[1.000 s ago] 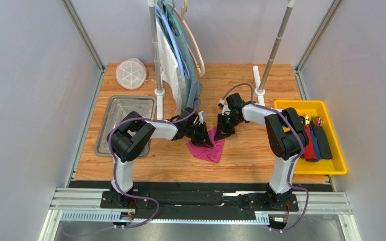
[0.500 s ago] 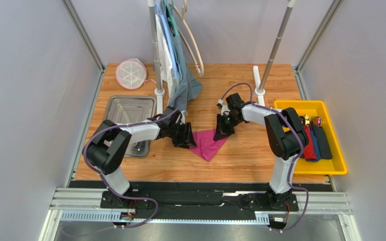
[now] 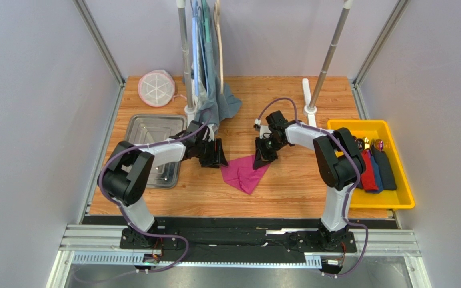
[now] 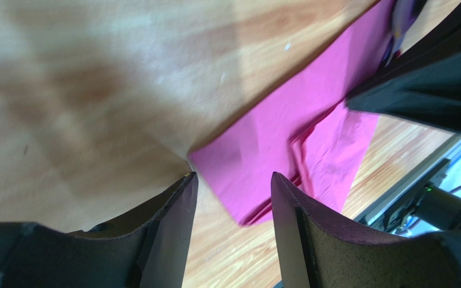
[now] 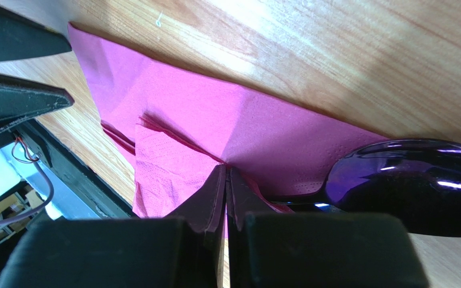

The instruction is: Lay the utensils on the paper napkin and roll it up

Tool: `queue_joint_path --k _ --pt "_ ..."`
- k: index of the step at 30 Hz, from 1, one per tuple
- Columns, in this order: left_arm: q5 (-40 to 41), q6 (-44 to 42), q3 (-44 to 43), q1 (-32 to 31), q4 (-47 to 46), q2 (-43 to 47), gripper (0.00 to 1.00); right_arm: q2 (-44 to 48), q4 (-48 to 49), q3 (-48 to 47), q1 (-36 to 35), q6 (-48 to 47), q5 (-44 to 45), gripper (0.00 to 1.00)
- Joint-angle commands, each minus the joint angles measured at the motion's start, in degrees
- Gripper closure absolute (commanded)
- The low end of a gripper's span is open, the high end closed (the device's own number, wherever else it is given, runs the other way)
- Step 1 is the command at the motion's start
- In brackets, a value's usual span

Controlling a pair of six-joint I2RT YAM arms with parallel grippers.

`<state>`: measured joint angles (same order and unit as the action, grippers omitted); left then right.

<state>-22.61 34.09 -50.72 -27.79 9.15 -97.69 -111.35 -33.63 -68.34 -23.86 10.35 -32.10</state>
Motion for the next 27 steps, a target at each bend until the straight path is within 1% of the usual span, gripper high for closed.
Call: queue_joint_path --k 1,3,8,14,17,22,23,24,26,27 --pt "-0.1 -1.0 -0.6 0.0 -1.3 -5.3 0.42 -4.0 -1.2 1.9 -1.0 -4.9 8.1 0.98" --pt "-2.3 -0.1 -0.6 -0.8 -2.2 -6.8 0.42 -3.9 -1.2 2.0 -0.8 -5.0 8.2 0.98" --pt "-7.5 2.6 -0.6 -4.5 -6.5 -8.7 0.49 -4.5 -1.6 1.5 -1.0 -5.3 8.0 0.98" --pt "-9.8 5.4 -1.6 -8.2 -11.3 -10.3 0.53 -4.3 -2.0 1.4 -1.0 -6.2 8.1 0.98" --pt "-7.2 4.7 -2.2 -8.0 -11.5 -10.2 0.52 -4.1 -2.0 1.6 -0.9 -6.0 8.1 0.98" --pt "-4.4 1.4 -2.7 -5.2 -9.4 -8.5 0.44 -4.2 -2.0 1.5 -0.9 -6.3 7.7 0.98" --pt "-4.5 0.8 -2.7 -4.9 -9.4 -8.4 0.44 -4.1 -2.0 1.5 -1.0 -6.3 7.6 0.98" --pt "-4.0 -0.4 -3.3 -5.0 -7.4 -8.3 0.45 -4.0 -1.9 1.5 -0.9 -6.5 7.6 0.98" --pt "-5.7 -1.2 -3.5 -5.0 -7.7 -8.7 0.47 -4.0 -1.9 1.6 -1.0 -6.6 7.5 0.98" --pt "-5.6 -1.3 -4.2 -5.1 -6.3 -9.0 0.49 -4.0 -1.8 1.6 -0.9 -6.7 7.4 0.98"
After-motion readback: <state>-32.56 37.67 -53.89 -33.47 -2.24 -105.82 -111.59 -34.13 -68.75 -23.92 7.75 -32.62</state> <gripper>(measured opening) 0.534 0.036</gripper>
